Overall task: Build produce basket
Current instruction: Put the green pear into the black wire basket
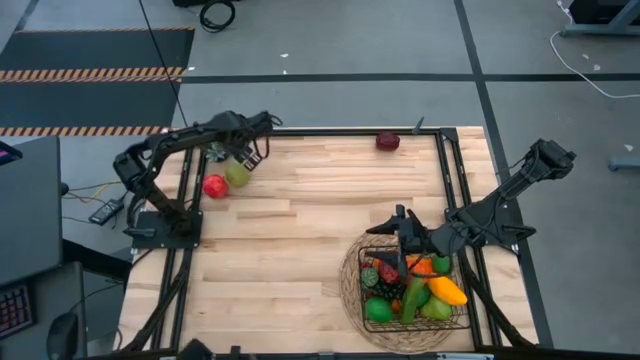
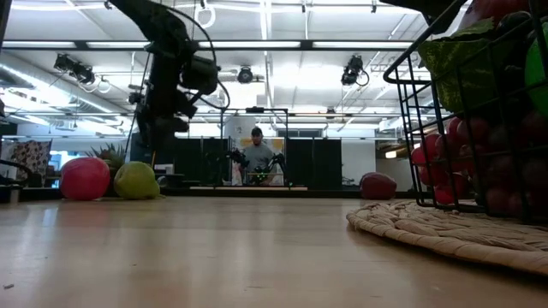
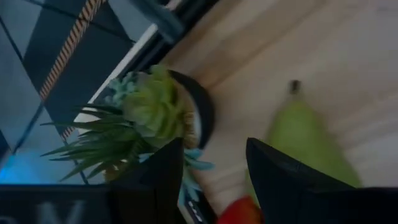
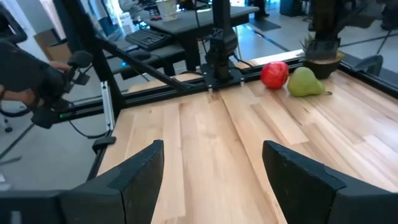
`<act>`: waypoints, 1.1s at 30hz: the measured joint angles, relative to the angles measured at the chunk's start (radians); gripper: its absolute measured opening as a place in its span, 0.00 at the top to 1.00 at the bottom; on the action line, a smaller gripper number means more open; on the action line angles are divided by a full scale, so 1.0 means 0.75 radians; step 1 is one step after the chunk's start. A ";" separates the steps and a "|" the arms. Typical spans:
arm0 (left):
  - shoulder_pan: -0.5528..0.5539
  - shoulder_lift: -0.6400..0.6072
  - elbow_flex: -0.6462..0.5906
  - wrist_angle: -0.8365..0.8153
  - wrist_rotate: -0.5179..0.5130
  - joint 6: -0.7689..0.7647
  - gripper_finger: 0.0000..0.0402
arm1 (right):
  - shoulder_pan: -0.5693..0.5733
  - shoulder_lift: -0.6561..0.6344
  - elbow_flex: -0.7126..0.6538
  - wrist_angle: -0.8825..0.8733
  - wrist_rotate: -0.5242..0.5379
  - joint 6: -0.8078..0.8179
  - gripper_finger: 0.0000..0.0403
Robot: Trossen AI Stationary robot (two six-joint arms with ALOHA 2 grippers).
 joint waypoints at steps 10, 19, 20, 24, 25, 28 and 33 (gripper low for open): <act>0.128 0.003 0.000 0.196 0.393 0.140 0.48 | 0.001 0.002 0.000 0.000 0.001 0.076 0.32; 0.173 0.120 0.001 0.120 0.414 0.118 0.37 | 0.001 0.002 0.000 0.000 0.001 0.076 0.32; 0.173 0.137 0.001 0.121 0.414 0.111 0.37 | 0.001 0.002 0.000 0.000 0.001 0.076 0.32; 0.173 0.202 0.001 0.129 0.454 0.106 0.36 | 0.001 0.002 0.000 0.000 0.000 0.073 0.32; 0.172 0.215 0.001 0.132 0.464 0.105 0.36 | 0.001 0.002 0.000 0.000 0.000 0.073 0.32; 0.171 0.258 0.001 0.137 0.480 0.099 0.36 | 0.001 0.002 0.000 -0.001 -0.001 0.071 0.32; 0.169 0.336 0.001 0.136 0.509 0.099 0.36 | 0.001 0.002 0.000 -0.010 -0.004 0.071 0.32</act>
